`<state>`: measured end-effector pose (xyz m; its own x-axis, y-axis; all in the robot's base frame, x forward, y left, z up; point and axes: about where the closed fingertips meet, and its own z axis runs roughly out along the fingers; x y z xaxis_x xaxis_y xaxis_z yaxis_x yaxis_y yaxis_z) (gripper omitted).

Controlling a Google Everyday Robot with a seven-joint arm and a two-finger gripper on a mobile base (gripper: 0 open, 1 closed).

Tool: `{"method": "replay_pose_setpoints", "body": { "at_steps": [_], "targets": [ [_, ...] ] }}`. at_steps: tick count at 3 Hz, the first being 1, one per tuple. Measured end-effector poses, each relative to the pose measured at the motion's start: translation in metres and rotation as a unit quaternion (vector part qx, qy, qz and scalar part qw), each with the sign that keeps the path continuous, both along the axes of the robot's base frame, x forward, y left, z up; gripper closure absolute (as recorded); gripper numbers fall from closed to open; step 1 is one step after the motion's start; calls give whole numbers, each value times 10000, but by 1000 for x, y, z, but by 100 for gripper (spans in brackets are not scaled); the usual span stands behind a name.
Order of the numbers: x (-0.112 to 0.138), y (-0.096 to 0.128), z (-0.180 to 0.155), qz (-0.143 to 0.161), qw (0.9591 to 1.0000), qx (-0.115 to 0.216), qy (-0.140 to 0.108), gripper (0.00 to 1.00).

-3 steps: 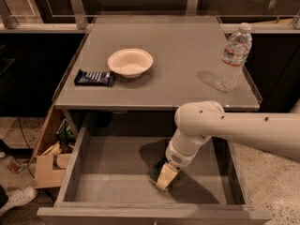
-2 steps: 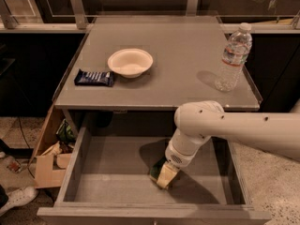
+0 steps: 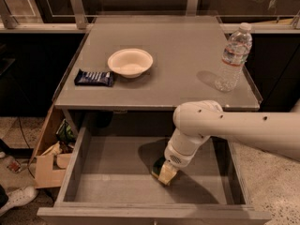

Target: Pick sponge from top drawer and place on counter

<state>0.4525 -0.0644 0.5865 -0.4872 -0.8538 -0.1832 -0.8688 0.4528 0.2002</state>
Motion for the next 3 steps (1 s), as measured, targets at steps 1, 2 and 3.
{"method": "replay_pose_setpoints", "body": {
  "at_steps": [1, 2, 3],
  "targets": [
    [-6, -3, 35, 290, 9995, 110, -12, 100],
    [-11, -10, 63, 528, 9985, 103, 45, 100],
    [-17, -31, 109, 704, 9975, 26, -92, 100]
  ]
}}
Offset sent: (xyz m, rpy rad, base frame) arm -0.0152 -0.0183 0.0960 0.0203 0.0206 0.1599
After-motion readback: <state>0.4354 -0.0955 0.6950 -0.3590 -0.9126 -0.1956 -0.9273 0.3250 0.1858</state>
